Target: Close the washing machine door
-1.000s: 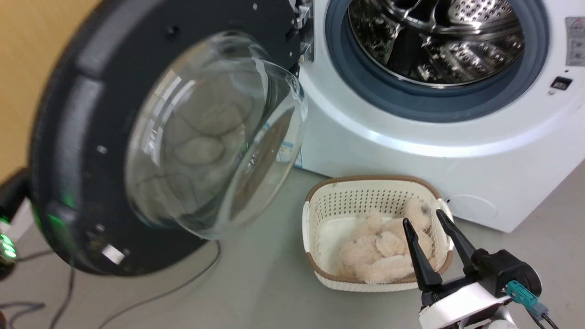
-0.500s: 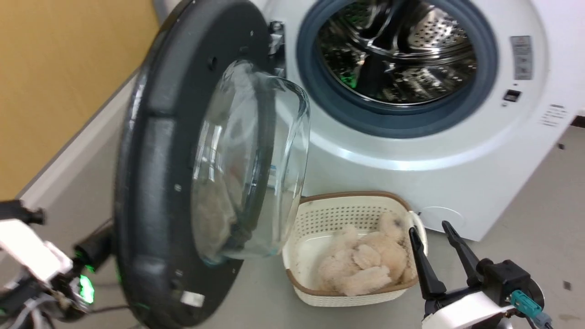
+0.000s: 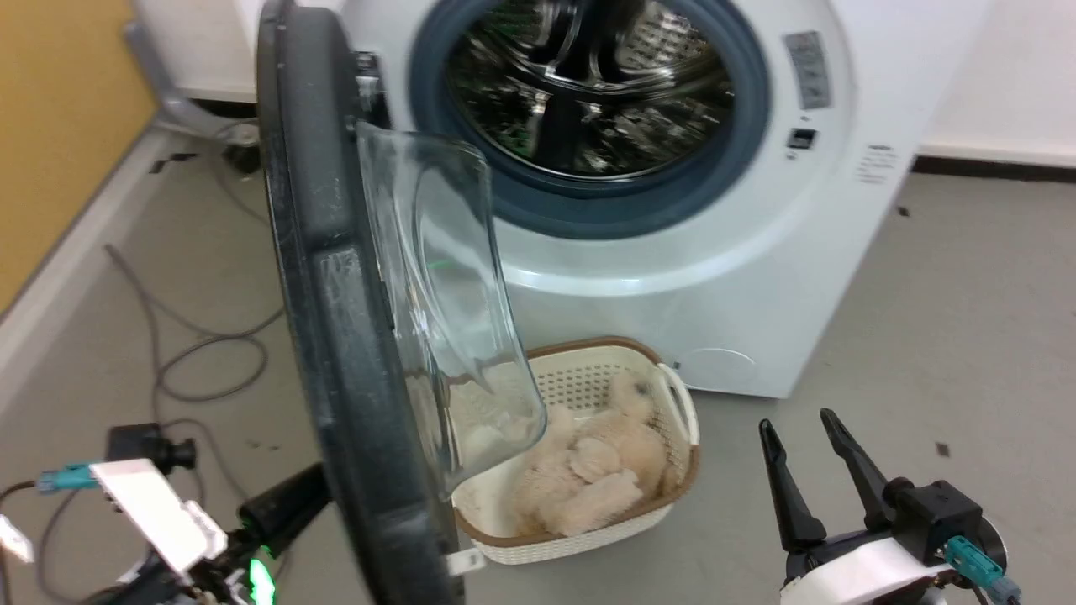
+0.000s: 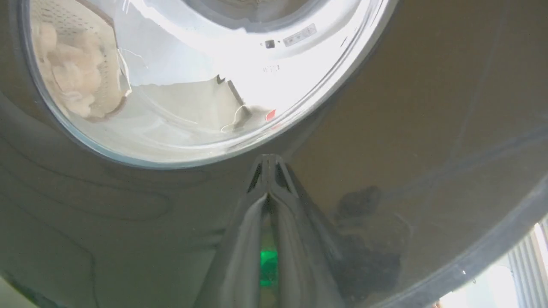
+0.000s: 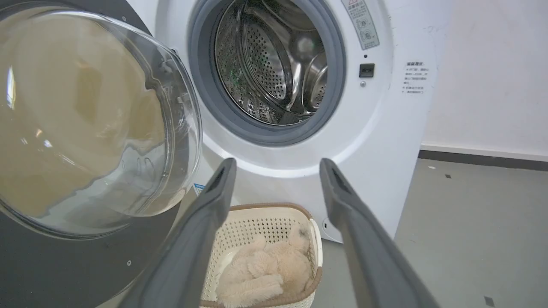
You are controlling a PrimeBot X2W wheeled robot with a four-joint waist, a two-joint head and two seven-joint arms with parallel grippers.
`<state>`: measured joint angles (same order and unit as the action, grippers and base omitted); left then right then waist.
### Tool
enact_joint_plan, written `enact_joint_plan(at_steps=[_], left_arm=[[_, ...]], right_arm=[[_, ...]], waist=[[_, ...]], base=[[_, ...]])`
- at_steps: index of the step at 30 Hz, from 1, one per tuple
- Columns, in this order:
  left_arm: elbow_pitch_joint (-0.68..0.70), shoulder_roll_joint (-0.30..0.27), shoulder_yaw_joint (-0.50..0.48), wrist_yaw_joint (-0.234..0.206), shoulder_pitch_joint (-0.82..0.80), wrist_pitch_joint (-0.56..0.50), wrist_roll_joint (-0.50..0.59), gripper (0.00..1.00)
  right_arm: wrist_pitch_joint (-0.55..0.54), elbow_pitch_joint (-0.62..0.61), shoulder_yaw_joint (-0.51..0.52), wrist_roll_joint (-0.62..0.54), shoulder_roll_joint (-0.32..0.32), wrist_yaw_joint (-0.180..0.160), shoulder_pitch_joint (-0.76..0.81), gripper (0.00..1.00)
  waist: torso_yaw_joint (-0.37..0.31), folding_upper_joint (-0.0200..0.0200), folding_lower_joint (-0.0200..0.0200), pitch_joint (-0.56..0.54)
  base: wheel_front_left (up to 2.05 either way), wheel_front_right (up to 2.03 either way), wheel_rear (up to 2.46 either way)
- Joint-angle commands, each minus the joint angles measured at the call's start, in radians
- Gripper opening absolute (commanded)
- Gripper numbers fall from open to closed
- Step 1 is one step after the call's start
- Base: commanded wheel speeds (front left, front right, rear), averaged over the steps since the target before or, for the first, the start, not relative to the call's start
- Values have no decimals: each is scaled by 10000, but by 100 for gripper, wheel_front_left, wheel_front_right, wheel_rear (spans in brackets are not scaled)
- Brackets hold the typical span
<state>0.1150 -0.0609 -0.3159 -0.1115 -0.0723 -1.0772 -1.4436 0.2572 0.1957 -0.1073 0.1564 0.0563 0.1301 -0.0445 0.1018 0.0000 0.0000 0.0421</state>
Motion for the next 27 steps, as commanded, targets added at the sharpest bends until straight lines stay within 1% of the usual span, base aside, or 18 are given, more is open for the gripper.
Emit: enact_joint_plan(at_steps=[1, 3, 7, 12, 18, 21, 27], left_arm=[[-44, 93, 323, 93, 185, 144, -234, 0], [-109, 100, 742, 287, 317, 413, -401, 0], [-305, 103, 1545, 529, 382, 1167, -963, 0], [-491, 104, 2416, 817, 181, 1811, -1236, 0], [-812, 105, 2938, 1092, -402, 2612, -1437, 0], [-1056, 105, 3111, 1235, -744, 3183, -1446, 0], [-1998, 106, 3384, 1526, -1766, 4977, -1493, 0]], right_arm=[[46, -39, 46, -37, -29, 6, 43, 100], [46, -52, 64, -48, -29, 6, 16, 100], [46, -81, 73, -63, -22, 6, -48, 100], [46, -144, 82, -55, -23, 6, -177, 100], [46, -158, 101, 48, -36, 6, -338, 100], [46, -179, 132, 115, -45, 6, -362, 100], [46, -190, 105, 257, -56, 6, -340, 100]], waist=[[-537, 0, 0, 185], [-860, 0, 0, 288], [-1497, 0, 0, 503], [-2285, 0, 0, 844], [-3280, 0, 0, 1262], [-3707, 0, 0, 1429], [-4337, 0, 0, 1673]], base=[[0, 0, 0], [0, 0, 0], [0, 0, 0], [0, 0, 0], [0, 0, 0], [0, 0, 0], [0, 0, 0]])
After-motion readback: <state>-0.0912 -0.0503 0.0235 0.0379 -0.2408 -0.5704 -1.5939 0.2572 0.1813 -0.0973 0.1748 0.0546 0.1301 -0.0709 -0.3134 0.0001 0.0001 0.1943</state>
